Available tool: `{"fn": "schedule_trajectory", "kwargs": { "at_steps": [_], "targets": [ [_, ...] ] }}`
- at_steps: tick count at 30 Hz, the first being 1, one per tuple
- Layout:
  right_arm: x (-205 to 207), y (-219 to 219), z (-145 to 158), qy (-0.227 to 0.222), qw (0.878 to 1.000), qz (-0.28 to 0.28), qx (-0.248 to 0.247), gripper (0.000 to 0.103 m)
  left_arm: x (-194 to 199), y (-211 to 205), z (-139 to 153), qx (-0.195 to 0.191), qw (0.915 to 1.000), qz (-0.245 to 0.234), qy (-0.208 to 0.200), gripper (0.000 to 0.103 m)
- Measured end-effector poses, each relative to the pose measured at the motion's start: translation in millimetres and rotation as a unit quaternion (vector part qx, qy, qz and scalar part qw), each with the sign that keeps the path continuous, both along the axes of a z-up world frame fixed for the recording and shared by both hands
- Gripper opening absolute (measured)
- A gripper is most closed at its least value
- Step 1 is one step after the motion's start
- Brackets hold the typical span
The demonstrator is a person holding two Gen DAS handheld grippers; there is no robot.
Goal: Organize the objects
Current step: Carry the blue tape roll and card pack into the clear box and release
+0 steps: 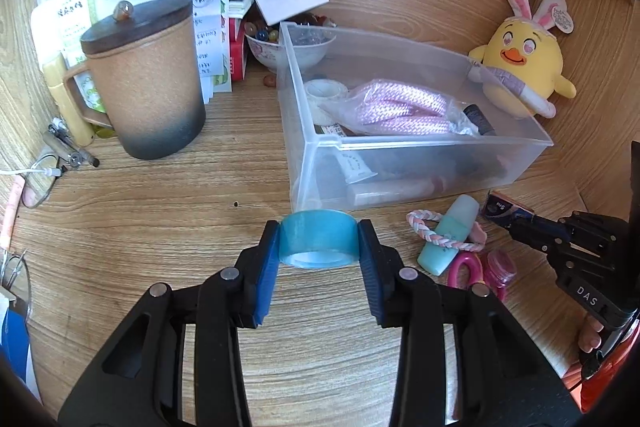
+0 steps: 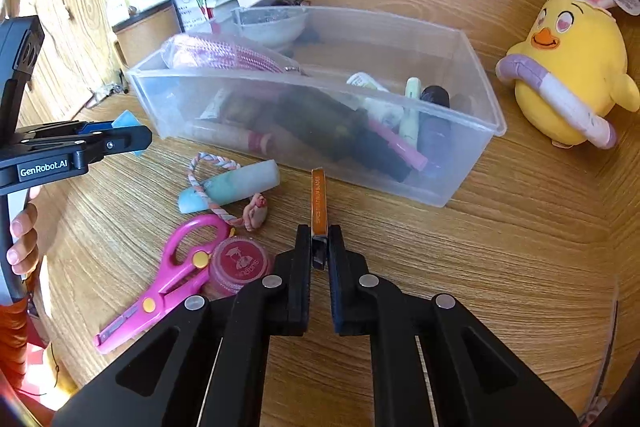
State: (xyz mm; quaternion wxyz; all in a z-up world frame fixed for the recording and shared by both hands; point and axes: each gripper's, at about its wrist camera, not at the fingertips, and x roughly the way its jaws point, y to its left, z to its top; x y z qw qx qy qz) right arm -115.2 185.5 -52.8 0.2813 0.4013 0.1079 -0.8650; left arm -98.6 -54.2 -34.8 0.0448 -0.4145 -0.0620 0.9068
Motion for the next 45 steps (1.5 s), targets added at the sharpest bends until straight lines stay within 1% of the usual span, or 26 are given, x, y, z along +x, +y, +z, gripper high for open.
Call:
{"fn": "schedule_trajectory", "kwargs": {
  "at_steps": [5, 10, 18, 22, 25, 29, 32, 36, 38, 39, 40, 41, 43, 44, 45],
  "targets": [
    [9.8, 10.3, 21.4, 0.018, 0.999, 0.007, -0.026, 0.007, 7.0, 0.1, 22.4, 0.003, 0.9996, 0.000, 0.028, 0.038],
    [12.7, 12.5, 44.7, 0.049, 0.998, 0.010, -0.048, 0.007, 9.0, 2.2, 45.4, 0.001, 0.9983, -0.001, 0.058, 0.038],
    [11.6, 18.0, 82.5, 0.096, 0.992, 0.002, -0.076, 0.007, 0.2, 11.5, 78.5, -0.007, 0.9948, -0.005, 0.101, 0.038],
    [2.1, 21.4, 94.6, 0.110, 0.990, -0.011, -0.086, 0.007, -13.8, 15.1, 86.1, -0.012, 0.9943, -0.008, 0.106, 0.038],
    [-10.8, 22.1, 96.6, 0.114, 0.990, -0.023, -0.085, 0.007, -29.4, 14.7, 83.9, -0.014, 0.9951, 0.002, 0.098, 0.038],
    [-30.0, 17.8, 90.0, 0.112, 0.991, -0.043, -0.064, 0.007, -55.6, 13.1, 72.9, -0.010, 0.9970, 0.009, 0.077, 0.038],
    [-43.7, 7.8, 79.1, 0.106, 0.992, -0.050, -0.042, 0.007, -69.4, 16.0, 65.4, -0.012, 0.9979, 0.005, 0.064, 0.038],
    [-52.7, -7.7, 64.3, 0.091, 0.995, -0.039, -0.023, 0.007, -79.7, 22.4, 57.3, -0.014, 0.9987, -0.008, 0.048, 0.038],
    [-52.9, -13.3, 60.3, 0.081, 0.996, -0.028, -0.021, 0.007, -80.6, 24.2, 56.4, -0.012, 0.9989, -0.011, 0.043, 0.039],
    [-52.1, -15.2, 59.6, 0.076, 0.997, -0.022, -0.021, 0.007, -80.4, 24.2, 57.1, -0.010, 0.9990, -0.013, 0.042, 0.039],
    [-50.5, -16.4, 60.0, 0.074, 0.997, -0.017, -0.022, 0.007, -79.4, 24.0, 58.3, -0.006, 0.9989, -0.015, 0.044, 0.042],
    [-48.0, -17.1, 61.0, 0.076, 0.997, -0.013, -0.023, 0.009, -77.4, 24.2, 60.2, -0.004, 0.9988, -0.017, 0.046, 0.044],
    [-42.7, -17.3, 64.2, 0.084, 0.996, -0.009, -0.020, 0.017, -71.5, 24.8, 65.3, -0.004, 0.9983, -0.017, 0.056, 0.054],
    [-39.4, -16.7, 66.4, 0.089, 0.996, -0.008, -0.020, 0.023, -67.6, 25.3, 68.3, -0.004, 0.9979, -0.018, 0.062, 0.055],
    [-35.9, -16.0, 68.7, 0.093, 0.995, -0.006, -0.021, 0.028, -64.1, 26.0, 70.9, -0.003, 0.9976, -0.021, 0.066, 0.056]
  ]
}}
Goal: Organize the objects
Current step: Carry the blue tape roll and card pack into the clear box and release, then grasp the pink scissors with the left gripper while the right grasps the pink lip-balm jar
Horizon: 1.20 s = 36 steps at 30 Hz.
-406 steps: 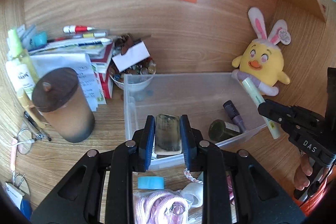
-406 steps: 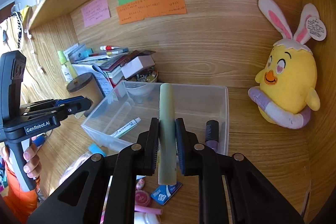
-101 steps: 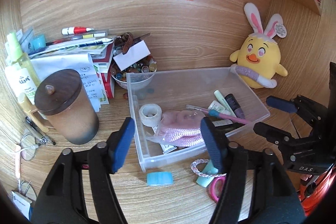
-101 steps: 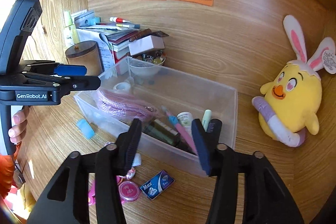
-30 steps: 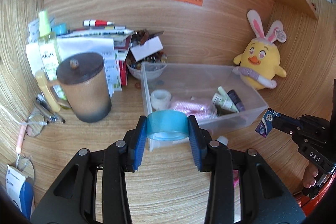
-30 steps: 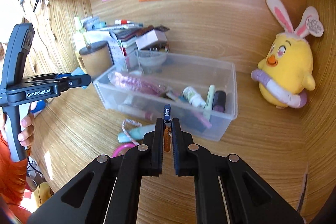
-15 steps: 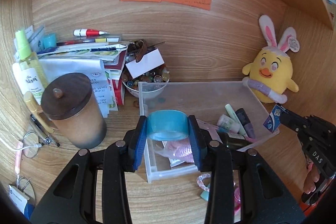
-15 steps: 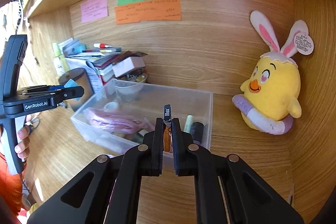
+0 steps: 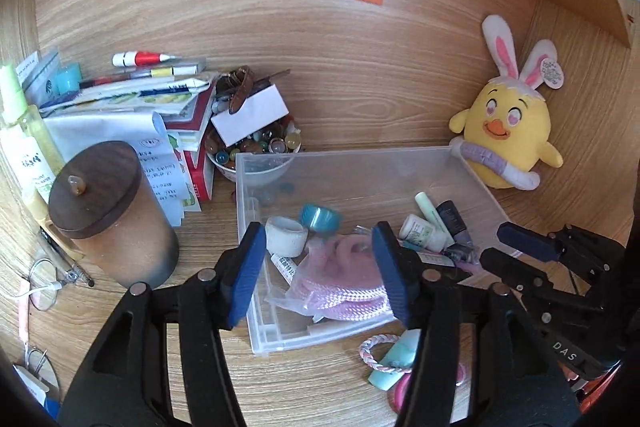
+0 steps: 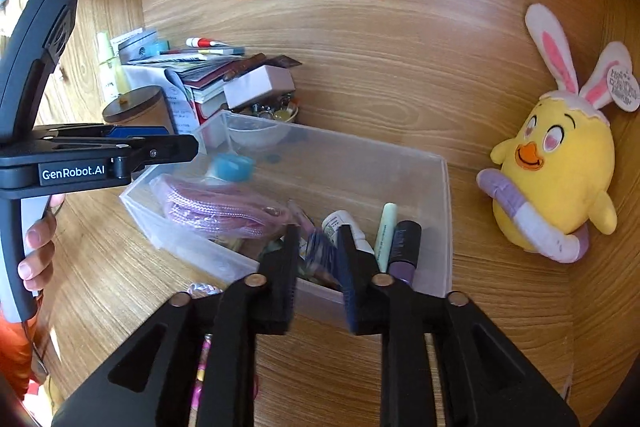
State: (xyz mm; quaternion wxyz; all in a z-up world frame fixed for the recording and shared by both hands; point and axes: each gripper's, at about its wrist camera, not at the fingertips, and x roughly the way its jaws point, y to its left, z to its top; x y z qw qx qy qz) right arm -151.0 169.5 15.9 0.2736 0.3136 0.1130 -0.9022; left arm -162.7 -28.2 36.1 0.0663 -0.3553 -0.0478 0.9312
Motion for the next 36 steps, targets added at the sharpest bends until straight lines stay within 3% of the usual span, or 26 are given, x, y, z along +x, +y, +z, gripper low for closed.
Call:
{"fn": "schedule_trajectory", "kwargs": {
  "at_steps": [5, 10, 14, 17, 26, 29, 30, 36],
  "targets": [
    [17.0, 3.7, 7.0, 0.003, 1.000, 0.014, -0.006, 0.031, 21.3, 4.5, 7.8, -0.002, 0.9999, -0.012, 0.012, 0.065],
    [37.3, 9.5, 1.0, -0.014, 1.000, 0.025, -0.009, 0.041, 47.0, 6.8, 3.8, -0.015, 0.9996, -0.020, 0.012, 0.076],
    [51.7, 12.2, -14.1, -0.045, 0.998, 0.043, -0.009, 0.044, 63.8, 8.5, -9.9, -0.029, 0.9993, -0.023, -0.003, 0.077],
    [55.6, 14.0, -31.5, -0.081, 0.996, 0.030, -0.017, 0.044, 69.0, 10.5, -26.8, -0.029, 0.9991, -0.022, -0.023, 0.088],
    [56.2, 5.7, -72.0, -0.147, 0.988, 0.046, -0.010, 0.044, 80.2, 21.7, -69.1, -0.021, 0.9957, -0.037, -0.082, 0.088],
    [51.6, 6.1, -76.8, -0.159, 0.986, 0.049, -0.019, 0.036, 85.1, 24.9, -75.2, -0.027, 0.9944, -0.042, -0.093, 0.088],
    [50.1, 6.7, -78.0, -0.162, 0.985, 0.050, -0.022, 0.032, 87.1, 26.3, -76.7, -0.026, 0.9940, -0.044, -0.096, 0.088],
    [47.9, 9.9, -76.6, -0.151, 0.987, 0.045, -0.031, 0.031, 100.1, 36.5, -84.0, -0.025, 0.9912, -0.061, -0.115, 0.088]
  ]
}}
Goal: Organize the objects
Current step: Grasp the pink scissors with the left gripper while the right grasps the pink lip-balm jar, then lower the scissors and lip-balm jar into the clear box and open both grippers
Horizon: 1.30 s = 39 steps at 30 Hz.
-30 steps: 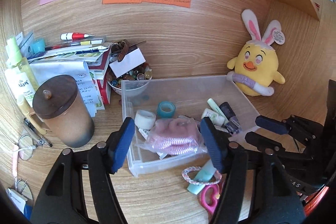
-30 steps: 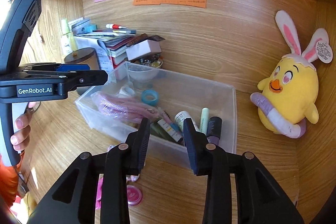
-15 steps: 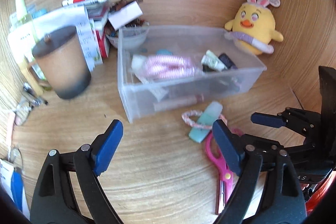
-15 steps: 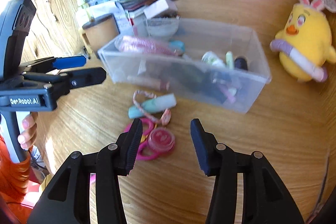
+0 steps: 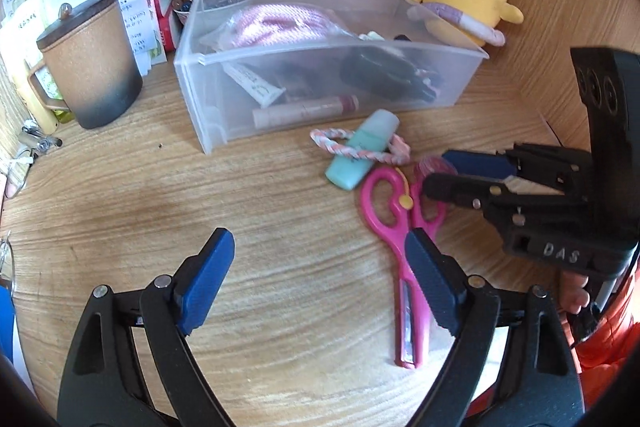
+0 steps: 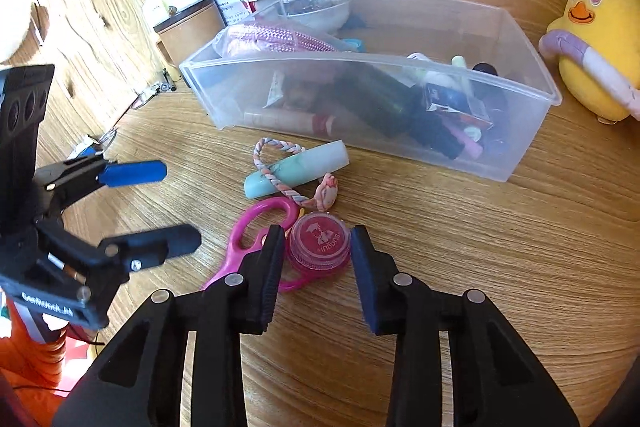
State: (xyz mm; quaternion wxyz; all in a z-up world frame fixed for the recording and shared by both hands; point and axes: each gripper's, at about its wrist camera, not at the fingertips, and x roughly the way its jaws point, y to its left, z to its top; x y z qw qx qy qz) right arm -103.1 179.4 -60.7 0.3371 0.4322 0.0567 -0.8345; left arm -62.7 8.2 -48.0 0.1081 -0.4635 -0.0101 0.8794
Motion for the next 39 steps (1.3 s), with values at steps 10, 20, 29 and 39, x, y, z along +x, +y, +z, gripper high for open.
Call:
{"fn": "schedule_trajectory", "kwargs": {
  "at_steps": [10, 20, 29, 39],
  "targets": [
    [9.2, 31.4, 21.3, 0.032, 0.999, -0.039, -0.012, 0.031, 14.4, 34.1, -10.1, -0.023, 0.9989, -0.040, -0.008, 0.086],
    [12.4, 52.0, 28.1, 0.043, 0.997, -0.063, -0.020, 0.031, 18.3, 46.4, -10.7, -0.049, 0.9974, -0.048, 0.022, 0.045],
    [17.3, 49.5, 33.2, 0.053, 0.997, -0.057, -0.027, 0.031, 25.4, 43.4, -8.6, -0.017, 0.9983, -0.052, 0.020, 0.019],
    [19.0, 48.6, 52.0, 0.081, 0.994, -0.059, -0.032, 0.031, 40.5, 30.0, 24.4, 0.003, 0.9971, -0.028, 0.071, 0.019]
  ]
}}
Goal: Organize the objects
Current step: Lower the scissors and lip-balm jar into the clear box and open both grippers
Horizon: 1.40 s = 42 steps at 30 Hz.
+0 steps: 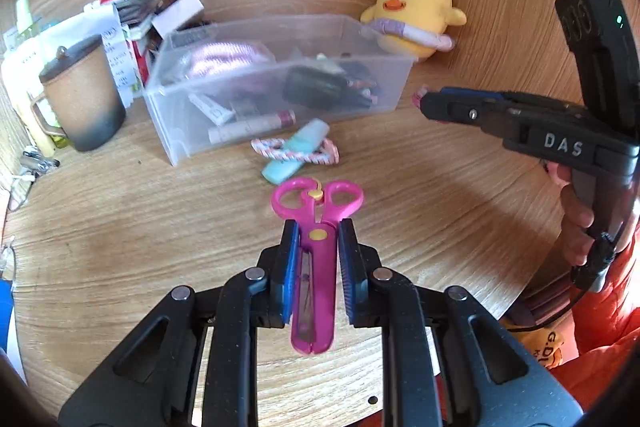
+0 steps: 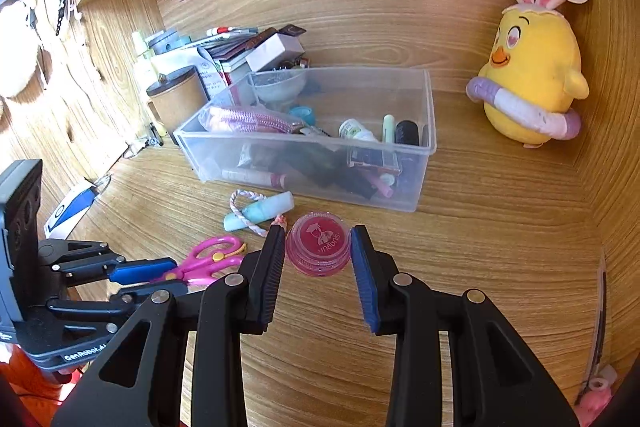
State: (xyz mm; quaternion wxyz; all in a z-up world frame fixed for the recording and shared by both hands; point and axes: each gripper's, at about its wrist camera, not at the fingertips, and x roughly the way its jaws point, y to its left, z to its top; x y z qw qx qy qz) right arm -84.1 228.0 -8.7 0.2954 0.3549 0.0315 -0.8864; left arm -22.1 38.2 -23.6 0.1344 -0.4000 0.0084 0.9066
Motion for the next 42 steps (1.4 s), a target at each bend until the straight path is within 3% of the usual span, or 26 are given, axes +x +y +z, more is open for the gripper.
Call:
{"fn": "schedule_trajectory", "kwargs": {
  "at_steps": [11, 20, 26, 32, 42],
  "targets": [
    [-9.1, -4.8, 26.7, 0.033, 0.999, 0.000, -0.015, 0.031, -9.6, -24.3, 54.7, 0.029, 0.9970, 0.020, 0.068, 0.019],
    [-25.4, -12.3, 42.7, 0.052, 0.998, -0.005, -0.022, 0.031, -36.3, -36.0, 89.1, 0.007, 0.9927, 0.038, 0.114, 0.019],
    [-48.2, -22.0, 41.4, 0.057, 0.998, -0.026, 0.002, 0.031, -77.1, -46.7, 84.1, -0.003, 0.9934, 0.058, 0.098, 0.019],
    [-77.3, -23.6, 23.4, 0.022, 0.999, -0.040, 0.006, 0.031, -116.0, -52.3, 63.9, -0.003, 0.9959, 0.068, 0.060, 0.019],
    [-100.0, -33.1, 4.1, -0.006, 0.999, -0.046, 0.017, 0.031, -139.4, -54.5, 51.6, -0.006, 0.9980, 0.055, 0.029, 0.019]
  ]
}}
